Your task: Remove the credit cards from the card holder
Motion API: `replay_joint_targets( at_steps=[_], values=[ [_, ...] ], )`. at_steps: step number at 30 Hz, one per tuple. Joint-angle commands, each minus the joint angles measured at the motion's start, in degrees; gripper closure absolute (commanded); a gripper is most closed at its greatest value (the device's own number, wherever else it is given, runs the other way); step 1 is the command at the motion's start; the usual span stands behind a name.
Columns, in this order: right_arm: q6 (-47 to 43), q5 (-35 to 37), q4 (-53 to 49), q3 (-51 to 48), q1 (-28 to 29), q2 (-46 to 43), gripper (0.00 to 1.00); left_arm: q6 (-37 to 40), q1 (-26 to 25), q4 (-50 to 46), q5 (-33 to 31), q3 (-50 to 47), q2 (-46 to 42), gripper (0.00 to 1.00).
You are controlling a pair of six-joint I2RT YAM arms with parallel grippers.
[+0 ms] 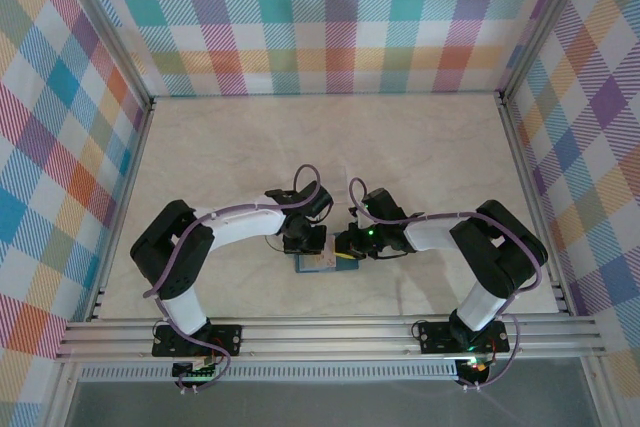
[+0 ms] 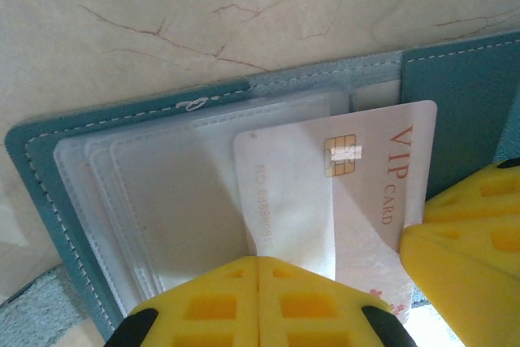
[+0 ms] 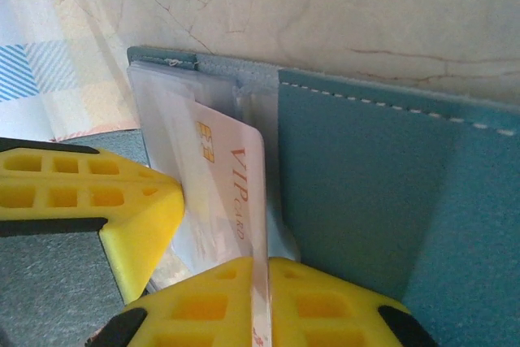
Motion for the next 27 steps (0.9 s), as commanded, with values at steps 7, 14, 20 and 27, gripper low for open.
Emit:
replay_joint_targets(
  at_steps=[7,14,20,27],
  values=[
    [1.1,-2.7,3.9,-0.5,-0.4,1.1,0.75,0.5,-0.7,-1.4,-1.4,-2.1,0.7,0.94],
    [3.7,-4.7,9.8,-1.9,-0.4,4.4,0.76,0.3,-0.8,-1.1,-1.1,-2.2,1.0,0.94],
    [3.2,-2.9,7.7,-2.2,-0.4,3.4,0.83,0.0,-0.7,-1.0,-1.0,-2.4,0.8,0.93],
    [-3.3,7.5,-10.9,0.8,-0.4,-3.2,0.89,0.1,-0.8,-2.7,-2.4,-2.1,-1.6,0.93]
  ],
)
